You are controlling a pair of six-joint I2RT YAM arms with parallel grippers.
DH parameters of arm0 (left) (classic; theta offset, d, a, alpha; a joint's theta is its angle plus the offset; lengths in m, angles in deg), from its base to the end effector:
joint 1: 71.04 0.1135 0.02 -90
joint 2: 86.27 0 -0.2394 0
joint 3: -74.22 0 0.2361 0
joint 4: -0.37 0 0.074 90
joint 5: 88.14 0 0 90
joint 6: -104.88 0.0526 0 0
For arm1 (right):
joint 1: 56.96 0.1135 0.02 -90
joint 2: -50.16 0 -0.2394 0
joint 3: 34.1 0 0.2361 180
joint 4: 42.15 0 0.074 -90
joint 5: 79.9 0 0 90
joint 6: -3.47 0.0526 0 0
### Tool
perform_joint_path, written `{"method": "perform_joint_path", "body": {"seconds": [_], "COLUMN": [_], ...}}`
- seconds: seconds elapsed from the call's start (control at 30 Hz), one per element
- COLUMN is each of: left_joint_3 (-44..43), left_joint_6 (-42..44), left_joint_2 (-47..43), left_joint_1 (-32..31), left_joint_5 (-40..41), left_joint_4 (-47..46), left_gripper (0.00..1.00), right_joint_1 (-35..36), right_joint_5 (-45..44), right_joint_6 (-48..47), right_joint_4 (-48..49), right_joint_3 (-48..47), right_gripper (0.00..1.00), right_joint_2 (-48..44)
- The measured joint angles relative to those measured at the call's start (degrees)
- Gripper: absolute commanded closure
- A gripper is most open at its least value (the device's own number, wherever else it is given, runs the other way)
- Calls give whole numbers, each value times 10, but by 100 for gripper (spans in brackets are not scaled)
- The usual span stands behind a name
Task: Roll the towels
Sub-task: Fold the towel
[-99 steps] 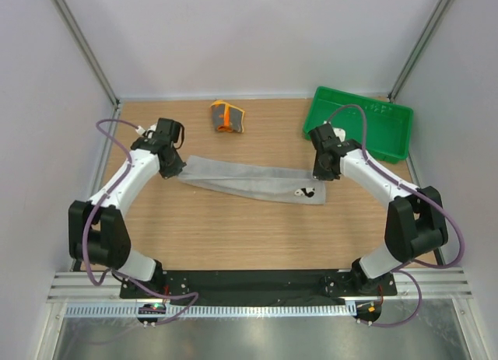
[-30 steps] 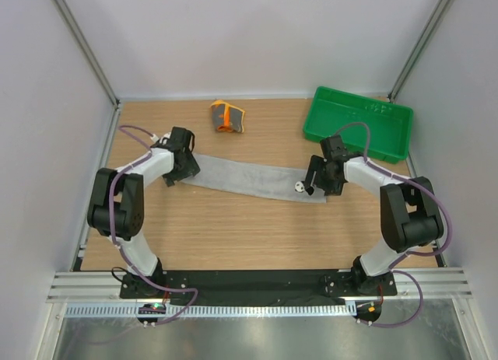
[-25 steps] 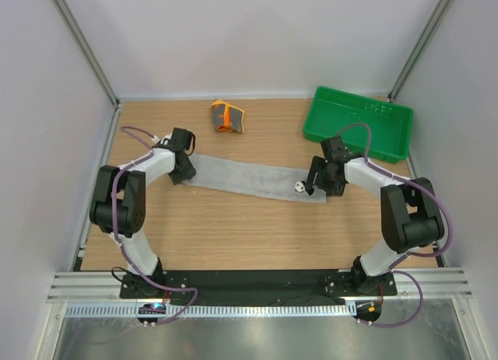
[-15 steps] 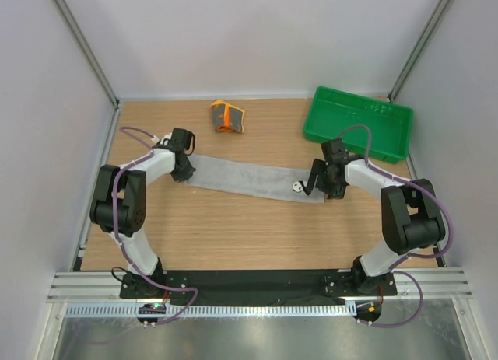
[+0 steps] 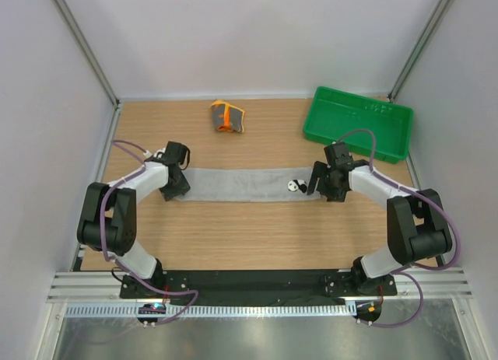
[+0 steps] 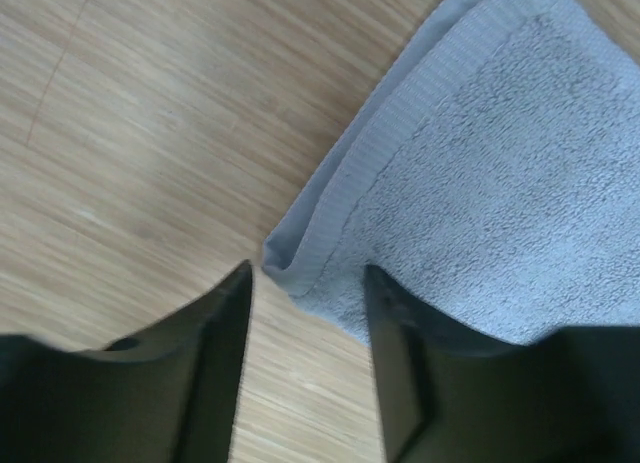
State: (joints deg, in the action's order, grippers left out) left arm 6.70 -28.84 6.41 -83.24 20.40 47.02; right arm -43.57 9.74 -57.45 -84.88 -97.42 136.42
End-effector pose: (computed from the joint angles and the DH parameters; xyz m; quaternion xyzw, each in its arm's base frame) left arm 0.2807 -0.0436 0.1346 -0.2892 0.9310 0.0674 0.2124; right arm 0.2666 0.0631 0.1450 0.1341 0.9683 0.0735 0.1975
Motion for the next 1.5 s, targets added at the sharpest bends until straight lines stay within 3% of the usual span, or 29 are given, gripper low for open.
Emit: {"method": "perform_joint_path", "body": {"seconds": [0.13, 0.47, 0.7, 0.9, 1.0, 1.37, 1.5], "left_joint_3": [2, -44, -120, -135, -135, -96, -96], "left_joint_6": [-7, -2, 27, 65, 89, 155, 161], "left_joint_2": [-16, -109, -172, -210, -214, -243, -238], "left_joint_1": [0, 0, 0, 0, 0, 0, 0], "left_joint_5": [-7, -7, 4, 19, 13, -20, -22], "left_joint_4": [13, 87, 149, 194, 210, 214, 210], "left_gripper": [26, 18, 14, 14, 15, 14, 14], "right_joint_1": [0, -13, -19, -19, -19, -10, 37], "right_joint_5": [23, 40, 45, 42, 26, -111, -154], "right_joint_6": [9, 32, 41, 40, 36, 7, 5], "right_joint_4": [19, 75, 101, 101, 88, -34, -73], "right_joint_3": [23, 43, 56, 62, 61, 13, -37], "right_gripper": [29, 41, 63, 89, 97, 99, 99], "right_joint_2": [1, -1, -1, -1, -5, -72, -74]}}
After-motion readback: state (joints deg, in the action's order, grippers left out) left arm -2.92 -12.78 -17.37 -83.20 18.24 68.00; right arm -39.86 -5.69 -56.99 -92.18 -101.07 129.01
